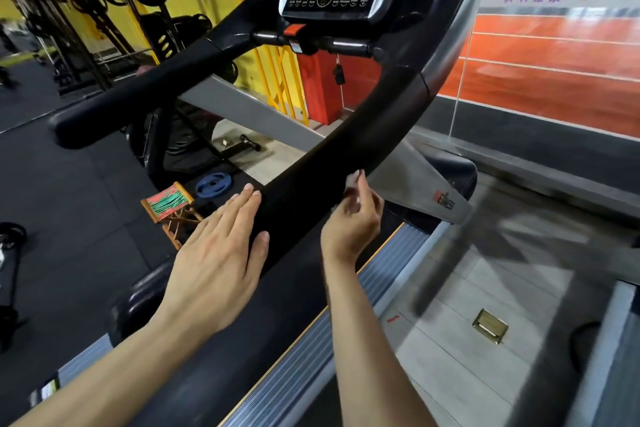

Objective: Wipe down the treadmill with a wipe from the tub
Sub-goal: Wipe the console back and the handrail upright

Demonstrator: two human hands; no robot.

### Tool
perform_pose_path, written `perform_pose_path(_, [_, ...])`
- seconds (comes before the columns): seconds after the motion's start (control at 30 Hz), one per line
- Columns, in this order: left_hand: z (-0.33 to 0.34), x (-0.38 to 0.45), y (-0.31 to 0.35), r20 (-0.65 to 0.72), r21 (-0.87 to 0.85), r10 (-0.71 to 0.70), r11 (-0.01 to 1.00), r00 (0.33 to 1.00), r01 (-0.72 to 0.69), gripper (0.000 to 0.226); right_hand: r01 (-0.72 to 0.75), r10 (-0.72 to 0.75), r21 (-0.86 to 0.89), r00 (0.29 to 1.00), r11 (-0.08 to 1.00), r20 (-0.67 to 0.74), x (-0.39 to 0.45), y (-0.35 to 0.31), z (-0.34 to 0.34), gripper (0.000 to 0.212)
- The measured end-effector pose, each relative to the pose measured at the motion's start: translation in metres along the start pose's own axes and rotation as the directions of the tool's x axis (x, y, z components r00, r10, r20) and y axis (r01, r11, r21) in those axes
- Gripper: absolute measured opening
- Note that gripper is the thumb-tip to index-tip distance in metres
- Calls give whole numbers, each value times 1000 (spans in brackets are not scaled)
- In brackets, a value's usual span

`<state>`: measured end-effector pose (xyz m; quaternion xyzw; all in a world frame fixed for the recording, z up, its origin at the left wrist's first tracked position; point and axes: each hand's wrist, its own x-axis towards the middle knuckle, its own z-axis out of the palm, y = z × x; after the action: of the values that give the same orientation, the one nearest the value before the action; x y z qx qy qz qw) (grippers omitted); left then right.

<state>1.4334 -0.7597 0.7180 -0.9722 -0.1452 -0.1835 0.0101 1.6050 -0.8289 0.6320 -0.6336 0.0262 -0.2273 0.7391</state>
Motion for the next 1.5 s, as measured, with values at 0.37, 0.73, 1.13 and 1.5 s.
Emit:
perform_pose_path(0.37, [28, 71, 62, -29, -55, -59, 997, 998, 57, 61, 88, -91, 24, 948, 996, 306, -21, -5, -35, 33])
perform_pose_path(0.73, [37, 114, 100, 0, -117, -131, 985, 991, 130, 60, 41, -88, 170, 957, 985, 276, 92, 1, -15, 45])
perform_pose_path(1.13, [41, 216, 132, 190, -228, -172, 950, 967, 214, 66, -61, 59, 8, 988, 998, 140, 259, -5, 25, 25])
perform_pose_path(1.5, [72, 281, 158, -21, -231, -112, 967, 993, 104, 45, 317, -338, 117, 892, 941, 301, 236, 28, 21, 41])
